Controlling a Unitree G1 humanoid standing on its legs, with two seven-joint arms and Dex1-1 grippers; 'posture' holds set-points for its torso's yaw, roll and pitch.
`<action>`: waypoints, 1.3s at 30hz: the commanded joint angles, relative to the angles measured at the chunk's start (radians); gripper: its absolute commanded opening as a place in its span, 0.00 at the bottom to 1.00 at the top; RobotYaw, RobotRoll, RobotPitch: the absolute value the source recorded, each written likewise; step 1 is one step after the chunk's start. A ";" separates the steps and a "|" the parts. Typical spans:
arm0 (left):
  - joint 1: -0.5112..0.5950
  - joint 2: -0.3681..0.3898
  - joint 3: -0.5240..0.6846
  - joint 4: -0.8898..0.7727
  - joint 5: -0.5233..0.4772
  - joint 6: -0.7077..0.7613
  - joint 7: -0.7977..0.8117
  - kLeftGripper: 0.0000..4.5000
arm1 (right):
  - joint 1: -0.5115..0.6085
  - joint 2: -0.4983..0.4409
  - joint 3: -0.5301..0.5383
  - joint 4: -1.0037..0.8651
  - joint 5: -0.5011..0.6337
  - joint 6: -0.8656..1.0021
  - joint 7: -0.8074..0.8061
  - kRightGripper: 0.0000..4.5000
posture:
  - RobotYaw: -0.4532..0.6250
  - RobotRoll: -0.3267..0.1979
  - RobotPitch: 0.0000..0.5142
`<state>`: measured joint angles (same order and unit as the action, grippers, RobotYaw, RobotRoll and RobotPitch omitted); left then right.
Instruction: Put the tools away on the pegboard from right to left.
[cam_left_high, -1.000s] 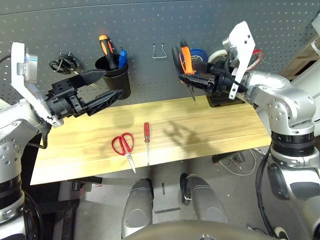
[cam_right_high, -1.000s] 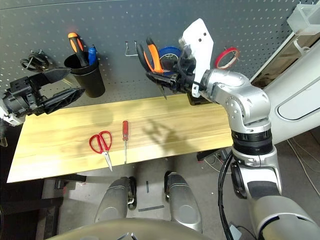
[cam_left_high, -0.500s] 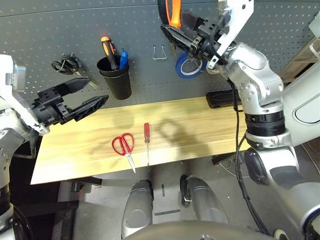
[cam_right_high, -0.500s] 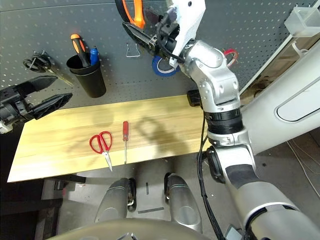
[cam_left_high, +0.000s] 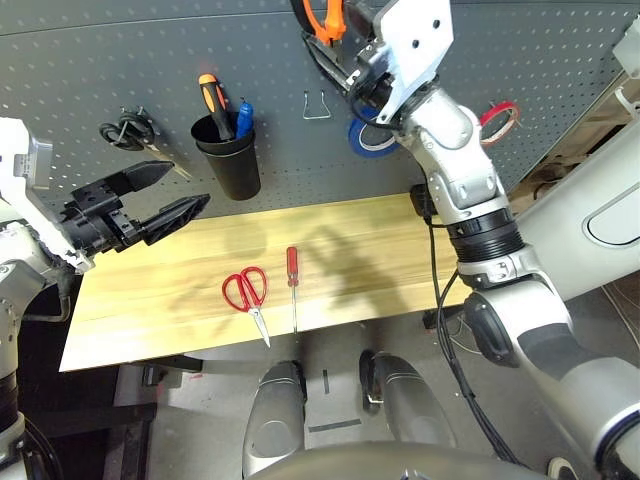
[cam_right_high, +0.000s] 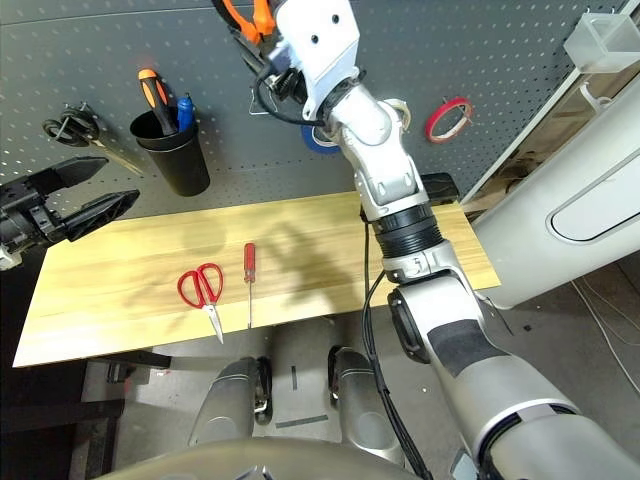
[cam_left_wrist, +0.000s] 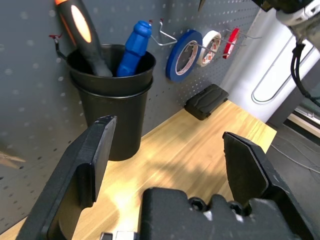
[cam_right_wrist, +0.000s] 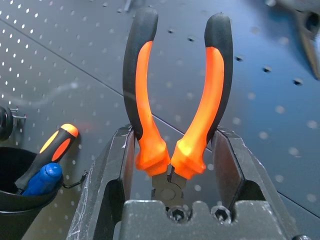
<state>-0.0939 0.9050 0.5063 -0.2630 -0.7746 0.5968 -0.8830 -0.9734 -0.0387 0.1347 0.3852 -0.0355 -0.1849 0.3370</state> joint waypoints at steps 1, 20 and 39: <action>-0.009 0.006 -0.025 0.000 0.014 -0.005 -0.017 1.00 | -0.008 0.029 0.014 0.072 -0.058 -0.090 -0.086 0.54 | 0.48 0.62 0.19; -0.003 -0.017 -0.037 -0.025 0.006 0.004 -0.010 1.00 | -0.130 0.097 -0.011 0.458 -0.115 -0.288 -0.271 0.54 | 0.50 0.62 0.20; -0.010 -0.026 -0.041 -0.048 -0.007 0.020 0.002 1.00 | -0.145 0.116 -0.025 0.616 -0.106 -0.327 -0.298 0.54 | 0.51 0.62 0.21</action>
<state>-0.1058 0.8841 0.4784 -0.2989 -0.7816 0.6104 -0.8824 -1.1162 0.0830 0.1293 0.9894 -0.1532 -0.5069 0.0488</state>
